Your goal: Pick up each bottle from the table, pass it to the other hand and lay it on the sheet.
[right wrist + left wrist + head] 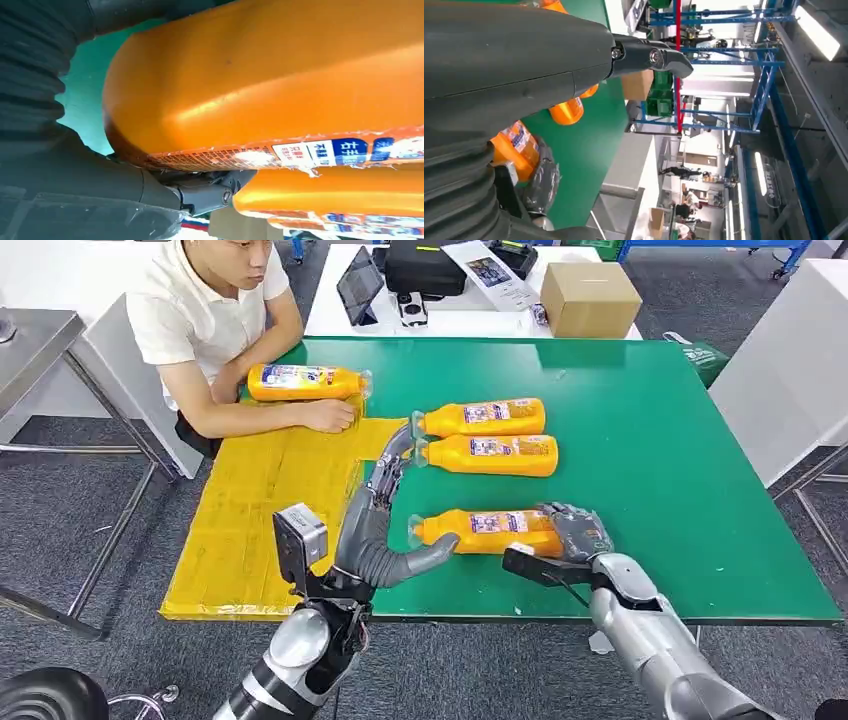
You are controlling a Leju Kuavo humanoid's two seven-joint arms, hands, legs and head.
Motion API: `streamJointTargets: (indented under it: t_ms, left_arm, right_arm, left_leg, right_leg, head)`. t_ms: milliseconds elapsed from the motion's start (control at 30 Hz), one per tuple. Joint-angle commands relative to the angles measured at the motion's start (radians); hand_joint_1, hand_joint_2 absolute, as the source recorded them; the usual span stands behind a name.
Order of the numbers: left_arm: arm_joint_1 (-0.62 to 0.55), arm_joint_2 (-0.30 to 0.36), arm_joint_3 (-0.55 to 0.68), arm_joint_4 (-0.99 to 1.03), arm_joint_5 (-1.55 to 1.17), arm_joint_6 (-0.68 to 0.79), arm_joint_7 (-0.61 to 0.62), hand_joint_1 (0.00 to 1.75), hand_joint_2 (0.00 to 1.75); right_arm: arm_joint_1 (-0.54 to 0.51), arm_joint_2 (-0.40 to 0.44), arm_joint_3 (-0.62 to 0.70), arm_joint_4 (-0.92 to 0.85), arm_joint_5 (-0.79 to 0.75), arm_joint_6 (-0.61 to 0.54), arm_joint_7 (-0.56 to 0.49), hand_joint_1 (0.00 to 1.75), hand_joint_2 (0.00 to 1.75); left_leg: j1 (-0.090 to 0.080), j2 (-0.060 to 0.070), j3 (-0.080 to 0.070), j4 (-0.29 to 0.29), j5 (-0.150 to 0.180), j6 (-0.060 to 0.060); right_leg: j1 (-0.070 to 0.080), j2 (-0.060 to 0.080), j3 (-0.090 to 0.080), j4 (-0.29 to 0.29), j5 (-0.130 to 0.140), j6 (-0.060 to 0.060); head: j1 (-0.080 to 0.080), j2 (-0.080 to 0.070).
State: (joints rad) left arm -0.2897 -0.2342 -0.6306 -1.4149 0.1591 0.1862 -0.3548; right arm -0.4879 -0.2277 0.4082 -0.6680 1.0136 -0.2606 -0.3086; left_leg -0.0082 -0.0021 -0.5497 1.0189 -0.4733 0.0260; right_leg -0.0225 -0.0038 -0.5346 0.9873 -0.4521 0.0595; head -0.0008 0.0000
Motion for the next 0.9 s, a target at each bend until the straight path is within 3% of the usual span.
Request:
streamJointTargets:
  t_ms: [33, 400, 500, 600, 700, 800, 900]
  left_arm:
    - [-0.044, 0.016, -0.027, 0.056, 0.001, 0.005, -0.006, 0.00, 1.75]
    - [-0.032, 0.014, -0.015, 0.050, -0.030, 0.051, -0.044, 0.00, 1.75]
    - [0.006, 0.022, -0.015, 0.003, -0.186, 0.196, -0.166, 0.00, 1.75]
    - [0.098, 0.062, -0.058, -0.011, -0.148, 0.068, -0.125, 0.00, 1.75]
    - [0.118, 0.063, -0.064, 0.001, -0.154, 0.067, -0.153, 0.00, 1.75]
    - [0.168, 0.091, -0.092, 0.053, -0.124, -0.073, -0.150, 0.00, 1.75]
    - [0.238, 0.085, -0.028, 0.040, -0.088, -0.088, -0.200, 0.00, 1.75]
  right_arm:
    - [0.034, 0.029, 0.057, 0.039, -0.002, -0.020, -0.008, 1.75, 1.75]
    - [0.066, 0.029, 0.039, 0.016, -0.029, -0.049, -0.017, 1.75, 1.75]
    - [0.096, 0.031, 0.004, -0.021, -0.083, -0.029, -0.037, 1.75, 1.75]
    - [0.161, 0.021, -0.034, -0.086, -0.121, -0.035, -0.038, 1.75, 1.75]
    - [0.174, 0.015, -0.036, -0.099, -0.123, -0.037, -0.038, 1.75, 1.75]
    - [0.228, 0.016, -0.102, -0.159, -0.186, -0.032, -0.059, 1.75, 1.75]
    - [0.294, 0.016, -0.165, -0.244, -0.235, -0.028, -0.077, 1.75, 1.75]
  left_leg:
    - [0.001, -0.001, -0.001, 0.000, 0.001, -0.001]
    - [0.003, -0.002, -0.004, -0.001, 0.003, -0.003]
    - [0.002, -0.002, -0.003, -0.001, 0.002, -0.003]
    - [0.002, -0.001, -0.001, -0.002, 0.002, -0.002]
    - [0.001, -0.002, 0.001, -0.003, 0.001, -0.002]
    - [0.001, -0.002, -0.001, -0.002, 0.001, -0.002]
    - [0.001, -0.003, 0.000, -0.003, 0.001, -0.002]
  right_leg:
    - [0.001, -0.001, 0.000, -0.001, 0.001, -0.002]
    - [0.003, -0.001, -0.003, -0.003, 0.003, -0.004]
    - [0.003, -0.001, -0.002, -0.002, 0.002, -0.004]
    - [0.002, -0.001, 0.000, -0.003, 0.002, -0.003]
    - [0.001, -0.002, 0.003, -0.004, 0.001, -0.002]
    - [0.001, -0.001, 0.000, -0.002, 0.000, -0.002]
    - [0.001, -0.003, 0.000, -0.004, 0.001, -0.003]
  head:
    - [0.000, 0.000]
    - [0.000, 0.000]
    - [0.000, 0.000]
    - [0.000, 0.000]
    - [0.000, 0.000]
    - [0.000, 0.000]
    - [0.000, 0.000]
